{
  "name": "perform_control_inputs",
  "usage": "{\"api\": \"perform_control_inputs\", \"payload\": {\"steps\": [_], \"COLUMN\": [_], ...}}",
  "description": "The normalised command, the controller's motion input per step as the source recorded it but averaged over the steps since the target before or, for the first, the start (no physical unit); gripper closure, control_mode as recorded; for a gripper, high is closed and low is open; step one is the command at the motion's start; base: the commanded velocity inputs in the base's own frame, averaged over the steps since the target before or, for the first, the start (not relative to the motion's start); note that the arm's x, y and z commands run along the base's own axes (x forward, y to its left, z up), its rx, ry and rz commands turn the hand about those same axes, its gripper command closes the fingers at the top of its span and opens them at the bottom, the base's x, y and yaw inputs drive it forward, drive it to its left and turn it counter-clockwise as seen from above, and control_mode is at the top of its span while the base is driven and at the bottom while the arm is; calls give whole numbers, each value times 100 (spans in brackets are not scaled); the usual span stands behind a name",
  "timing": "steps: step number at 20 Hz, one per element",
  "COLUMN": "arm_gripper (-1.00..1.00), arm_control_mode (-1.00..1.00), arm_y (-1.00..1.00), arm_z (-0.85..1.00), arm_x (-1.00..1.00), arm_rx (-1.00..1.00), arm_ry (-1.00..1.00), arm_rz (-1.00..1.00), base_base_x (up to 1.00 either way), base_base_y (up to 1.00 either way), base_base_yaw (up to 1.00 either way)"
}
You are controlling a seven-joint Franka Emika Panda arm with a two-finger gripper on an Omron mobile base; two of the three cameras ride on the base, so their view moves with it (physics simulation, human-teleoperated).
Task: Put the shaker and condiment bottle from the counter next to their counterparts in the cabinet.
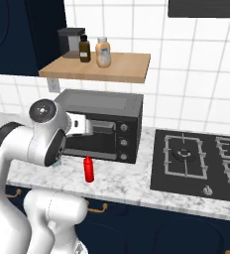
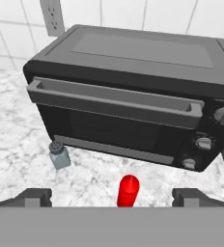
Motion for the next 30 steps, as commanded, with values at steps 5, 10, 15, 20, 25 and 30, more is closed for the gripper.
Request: {"api": "perform_control_inputs", "payload": {"steps": [5, 10, 15, 20, 25, 30], "arm_gripper": [-100, -100, -100, -100, -100, -100], "arm_control_mode": [-100, -100, -100, -100, -100, -100], "arm_y": [-2, -4, -10, -12, -7, 0], "arm_z": [-12, -11, -16, -24, -24, -25], "arm_x": [-38, -27, -25, -27, -38, -34], "arm_rx": [0, 0, 0, 4, 11, 13], "arm_ry": [-8, -9, -7, -9, -8, -4], "arm_rz": [12, 18, 24, 22, 15, 8], "base_base_x": [0, 0, 0, 0, 0, 0], "base_base_y": [0, 0, 0, 0, 0, 0], "base_base_yaw": [0, 0, 0, 0, 0, 0]}}
